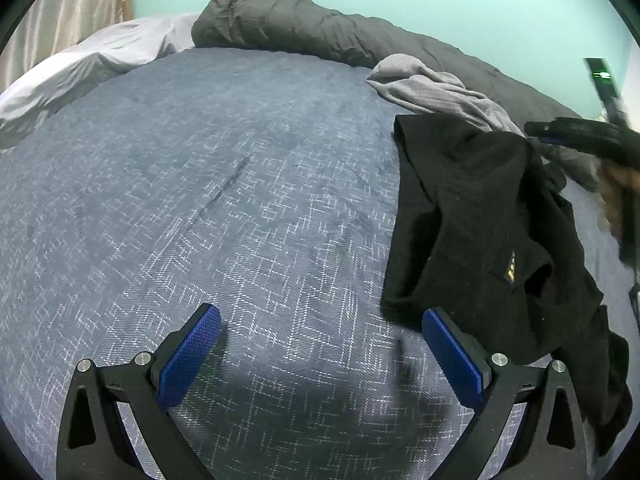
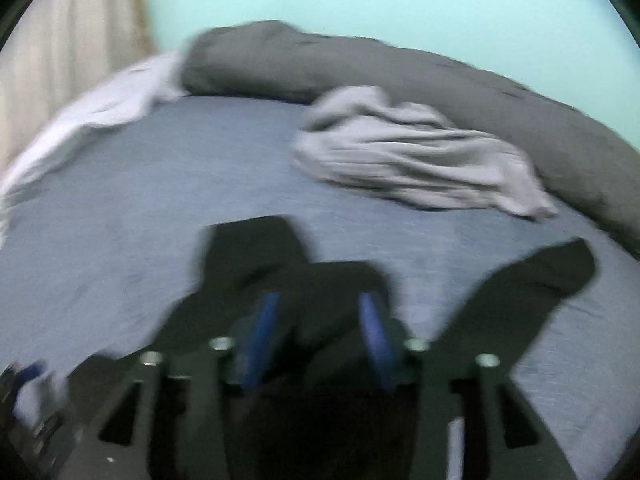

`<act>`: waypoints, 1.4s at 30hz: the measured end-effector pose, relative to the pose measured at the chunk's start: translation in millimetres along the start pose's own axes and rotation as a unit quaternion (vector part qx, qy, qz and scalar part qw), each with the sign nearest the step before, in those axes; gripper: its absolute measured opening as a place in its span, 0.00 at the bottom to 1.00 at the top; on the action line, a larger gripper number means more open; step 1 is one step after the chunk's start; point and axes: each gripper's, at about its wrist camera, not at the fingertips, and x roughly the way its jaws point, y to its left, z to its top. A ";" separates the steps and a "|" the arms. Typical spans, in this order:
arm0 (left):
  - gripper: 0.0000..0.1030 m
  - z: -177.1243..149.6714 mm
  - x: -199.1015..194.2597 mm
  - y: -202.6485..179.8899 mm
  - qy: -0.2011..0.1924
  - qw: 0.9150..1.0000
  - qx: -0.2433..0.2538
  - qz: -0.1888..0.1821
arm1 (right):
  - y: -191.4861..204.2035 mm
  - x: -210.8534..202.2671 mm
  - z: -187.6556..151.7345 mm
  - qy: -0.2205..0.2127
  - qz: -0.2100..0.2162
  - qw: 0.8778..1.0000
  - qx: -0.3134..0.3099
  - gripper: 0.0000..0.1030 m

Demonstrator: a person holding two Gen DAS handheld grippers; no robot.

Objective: Fold clothes

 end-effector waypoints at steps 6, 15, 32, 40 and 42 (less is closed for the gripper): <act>1.00 0.0 -1.1 0.4 -0.001 1.000 -0.001 0.000 | 60.3 12.0 -45.5 0.086 0.124 0.987 -0.062 0.48; 1.00 0.6 -0.9 3.3 0.000 1.000 -0.006 -0.001 | 100.5 35.6 -86.4 0.136 0.122 0.974 -0.133 0.28; 1.00 -1.4 1.1 2.5 0.003 1.000 -0.005 -0.003 | 37.9 0.6 35.3 -0.016 0.034 0.999 -0.035 0.08; 1.00 -1.4 2.5 2.9 0.004 1.000 -0.006 -0.005 | 1.5 61.6 30.6 0.090 -0.069 0.994 0.006 0.12; 1.00 -1.4 2.5 3.0 0.005 1.000 -0.005 -0.008 | -2.2 57.3 22.8 0.070 -0.053 0.996 0.028 0.13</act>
